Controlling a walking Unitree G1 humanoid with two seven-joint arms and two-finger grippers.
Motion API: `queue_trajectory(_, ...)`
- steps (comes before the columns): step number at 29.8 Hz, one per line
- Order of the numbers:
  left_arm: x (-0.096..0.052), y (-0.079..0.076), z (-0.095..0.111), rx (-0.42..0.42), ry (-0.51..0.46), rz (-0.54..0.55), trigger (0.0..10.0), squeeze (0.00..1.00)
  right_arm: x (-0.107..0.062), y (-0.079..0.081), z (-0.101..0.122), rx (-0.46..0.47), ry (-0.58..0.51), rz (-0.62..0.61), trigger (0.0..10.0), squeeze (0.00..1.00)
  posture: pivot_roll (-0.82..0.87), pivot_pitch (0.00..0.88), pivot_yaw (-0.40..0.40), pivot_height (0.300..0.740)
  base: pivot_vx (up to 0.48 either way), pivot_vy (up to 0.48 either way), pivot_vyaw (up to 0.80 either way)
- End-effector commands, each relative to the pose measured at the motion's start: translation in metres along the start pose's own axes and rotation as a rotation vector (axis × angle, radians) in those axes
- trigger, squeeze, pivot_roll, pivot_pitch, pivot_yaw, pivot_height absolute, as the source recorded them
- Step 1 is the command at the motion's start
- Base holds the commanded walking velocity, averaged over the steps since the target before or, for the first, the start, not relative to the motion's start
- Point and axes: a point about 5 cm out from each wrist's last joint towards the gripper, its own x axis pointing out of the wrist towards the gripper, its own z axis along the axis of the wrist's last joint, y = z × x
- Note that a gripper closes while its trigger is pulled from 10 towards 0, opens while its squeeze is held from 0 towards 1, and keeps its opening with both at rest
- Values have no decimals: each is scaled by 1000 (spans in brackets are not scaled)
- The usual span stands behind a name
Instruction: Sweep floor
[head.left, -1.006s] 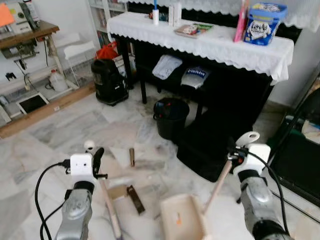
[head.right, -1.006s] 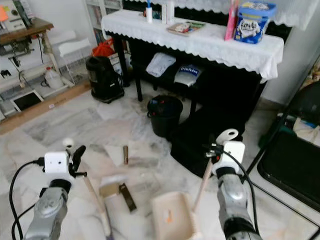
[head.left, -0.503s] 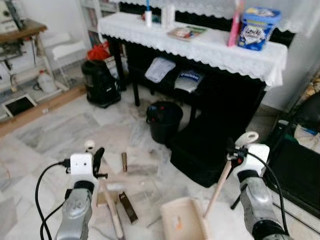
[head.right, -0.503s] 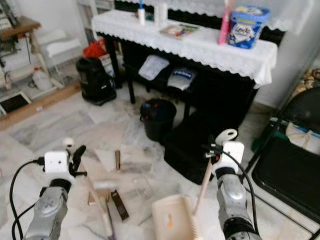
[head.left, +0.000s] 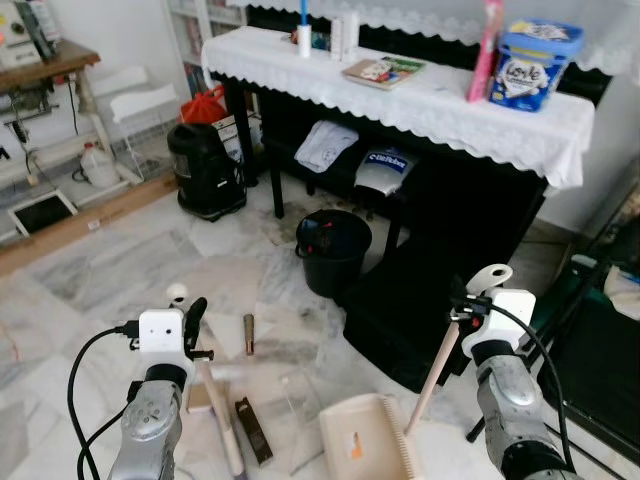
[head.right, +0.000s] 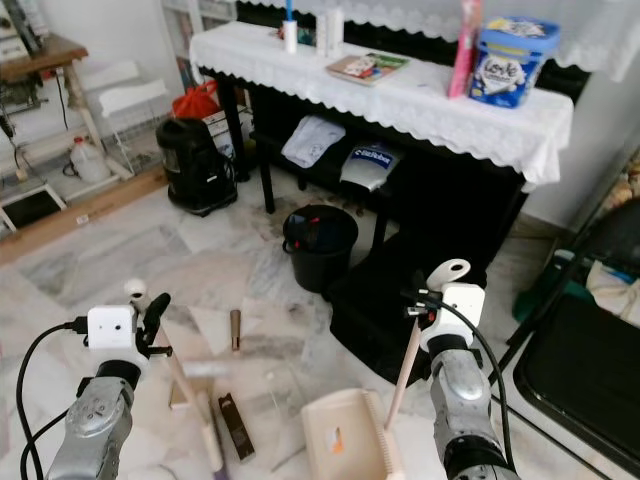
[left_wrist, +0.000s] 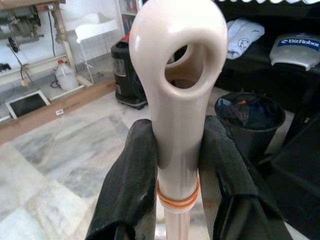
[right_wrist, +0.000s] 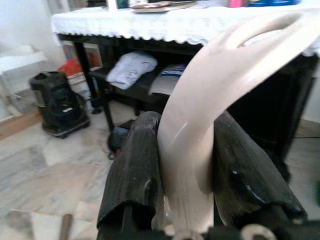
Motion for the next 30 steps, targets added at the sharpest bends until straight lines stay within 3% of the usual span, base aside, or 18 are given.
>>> queue_trajectory(1,4,-1,8,13,-35,-8,10000,0,3,-5,8,12,-38,-18,10000,0,-30,0,23,740,259,0,0)
queue_trajectory(23,3,-2,8,11,-33,-21,10000,0,-2,-10,4,-10,-27,-38,10000,0,-34,0,31,740,23,0,0)
queue_trajectory(30,12,5,38,43,-139,-21,10000,0,-2,-9,4,-14,-27,-33,10000,0,-32,0,34,740,0,0,0)
